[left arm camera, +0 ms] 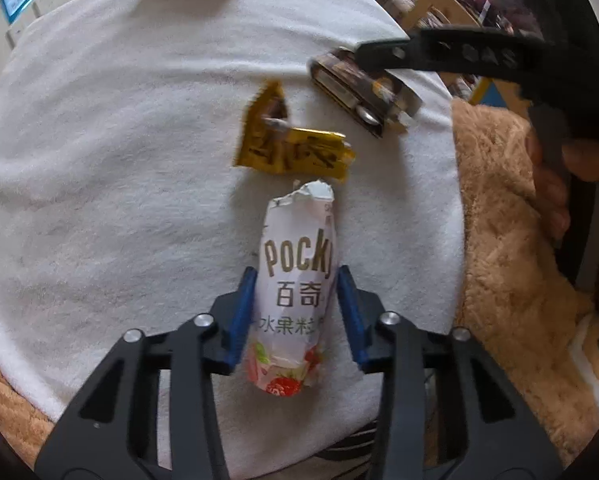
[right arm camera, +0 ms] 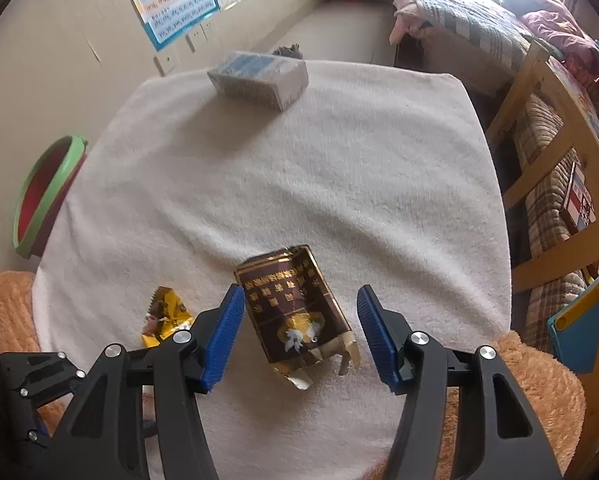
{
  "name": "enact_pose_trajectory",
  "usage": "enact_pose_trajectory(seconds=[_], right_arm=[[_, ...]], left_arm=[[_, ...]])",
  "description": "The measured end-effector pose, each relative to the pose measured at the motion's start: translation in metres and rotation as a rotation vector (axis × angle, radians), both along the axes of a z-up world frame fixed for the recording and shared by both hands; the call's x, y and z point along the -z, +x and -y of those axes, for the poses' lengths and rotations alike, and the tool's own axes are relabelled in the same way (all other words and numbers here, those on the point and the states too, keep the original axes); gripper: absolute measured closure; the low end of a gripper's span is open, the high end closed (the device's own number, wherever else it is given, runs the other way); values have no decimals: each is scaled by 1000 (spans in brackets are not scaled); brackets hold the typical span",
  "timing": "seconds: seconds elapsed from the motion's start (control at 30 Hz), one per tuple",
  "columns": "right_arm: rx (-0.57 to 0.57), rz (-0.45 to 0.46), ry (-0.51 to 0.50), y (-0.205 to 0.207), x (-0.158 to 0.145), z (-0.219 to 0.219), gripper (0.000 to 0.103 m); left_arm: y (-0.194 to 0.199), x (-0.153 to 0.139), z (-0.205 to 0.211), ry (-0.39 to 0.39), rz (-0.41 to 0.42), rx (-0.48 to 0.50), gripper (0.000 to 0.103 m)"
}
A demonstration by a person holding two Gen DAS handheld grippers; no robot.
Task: Collect trash
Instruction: 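Grasp the yellow-gold candy wrapper with the right gripper while the left holds the Pocky wrapper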
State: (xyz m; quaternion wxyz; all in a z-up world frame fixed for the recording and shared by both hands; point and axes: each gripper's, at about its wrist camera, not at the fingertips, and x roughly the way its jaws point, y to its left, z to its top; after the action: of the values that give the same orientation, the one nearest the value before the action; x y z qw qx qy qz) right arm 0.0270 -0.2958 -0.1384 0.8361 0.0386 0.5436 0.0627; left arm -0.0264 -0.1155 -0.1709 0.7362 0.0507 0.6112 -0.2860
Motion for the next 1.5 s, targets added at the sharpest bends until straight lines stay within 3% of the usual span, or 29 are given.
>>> enact_pose_trajectory(seconds=[0.2,0.37,0.53,0.7,1.07,1.37,1.5], right_arm=[[-69,16,47,-1,-7,-22,46],[-116,-20,78,-2,-2,-40,46],[-163,-49,74,-3,4,-55,46],[-192,-66,61,-5,9,-63,46],[-241,-82,42,-8,18,-76,46],[-257,-95,35,-9,24,-84,46],[-249,-100,41,-8,24,-83,54]], left_arm=[[21,-14,-46,-18,53,-187,68],[41,-16,-81,37,85,-338,67],[53,-12,-102,87,97,-413,61],[54,-10,-109,101,86,-437,55],[55,-17,-111,82,161,-501,27],[56,-15,-115,75,141,-511,24],[60,-10,-114,84,112,-507,27]])
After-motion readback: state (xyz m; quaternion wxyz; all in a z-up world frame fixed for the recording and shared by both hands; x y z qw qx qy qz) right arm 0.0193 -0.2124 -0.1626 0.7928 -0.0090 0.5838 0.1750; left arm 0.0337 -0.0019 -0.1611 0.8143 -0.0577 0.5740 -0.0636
